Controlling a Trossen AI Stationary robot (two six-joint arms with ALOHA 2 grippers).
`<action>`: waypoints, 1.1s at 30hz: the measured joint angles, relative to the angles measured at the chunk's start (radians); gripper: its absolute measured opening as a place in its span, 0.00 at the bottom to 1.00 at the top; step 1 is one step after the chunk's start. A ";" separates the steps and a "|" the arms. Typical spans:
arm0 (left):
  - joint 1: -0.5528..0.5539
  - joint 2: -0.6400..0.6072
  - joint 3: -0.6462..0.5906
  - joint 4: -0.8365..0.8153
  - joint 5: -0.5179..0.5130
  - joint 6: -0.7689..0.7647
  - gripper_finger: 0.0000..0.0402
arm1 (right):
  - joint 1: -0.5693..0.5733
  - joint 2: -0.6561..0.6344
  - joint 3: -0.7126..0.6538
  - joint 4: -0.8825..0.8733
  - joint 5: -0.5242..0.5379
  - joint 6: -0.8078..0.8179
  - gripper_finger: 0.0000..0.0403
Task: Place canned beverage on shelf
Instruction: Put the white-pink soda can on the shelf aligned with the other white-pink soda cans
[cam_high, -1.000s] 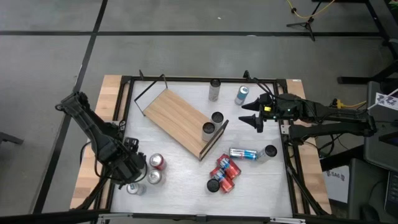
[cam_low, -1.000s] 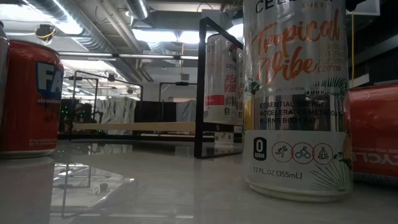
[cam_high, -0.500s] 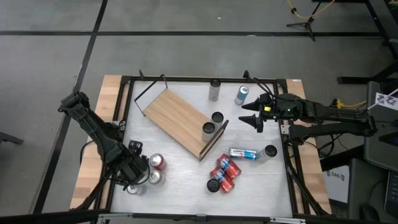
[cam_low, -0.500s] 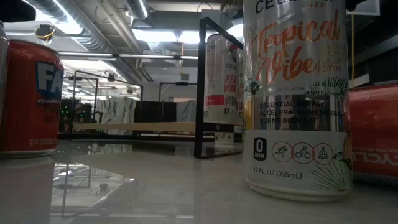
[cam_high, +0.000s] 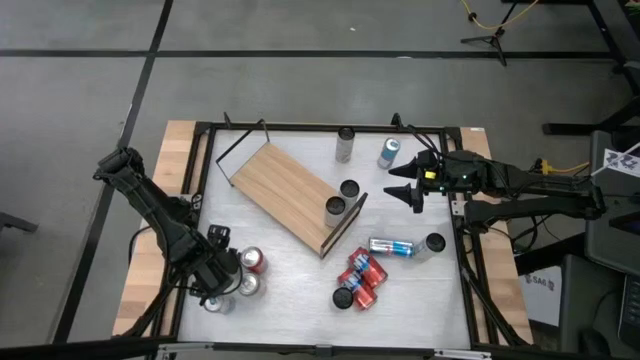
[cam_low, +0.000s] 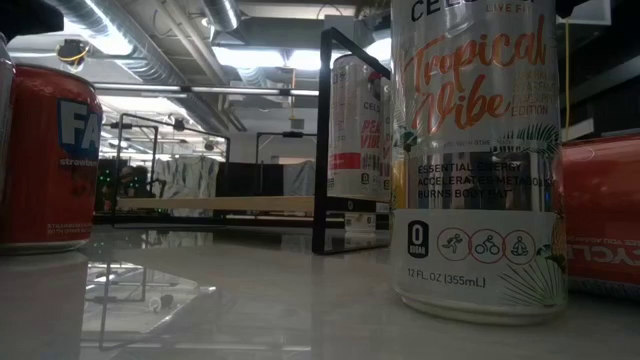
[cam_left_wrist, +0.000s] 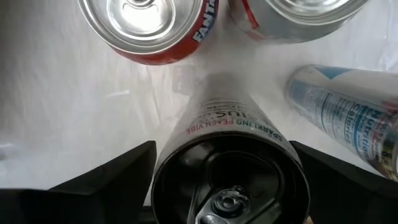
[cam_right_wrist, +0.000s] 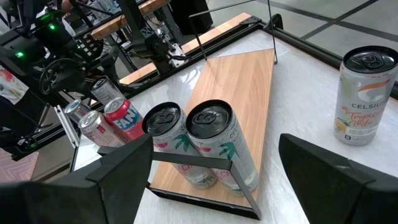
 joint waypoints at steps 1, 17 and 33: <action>0.000 0.000 0.000 0.000 0.000 0.000 0.86 | 0.000 0.000 0.000 0.000 0.000 0.000 0.85; 0.004 -0.001 0.000 -0.002 0.030 -0.121 0.59 | 0.000 0.000 0.000 -0.001 0.000 0.000 0.85; 0.155 0.002 0.034 -0.048 0.208 -0.212 0.59 | 0.000 0.000 0.000 -0.002 0.000 0.000 0.85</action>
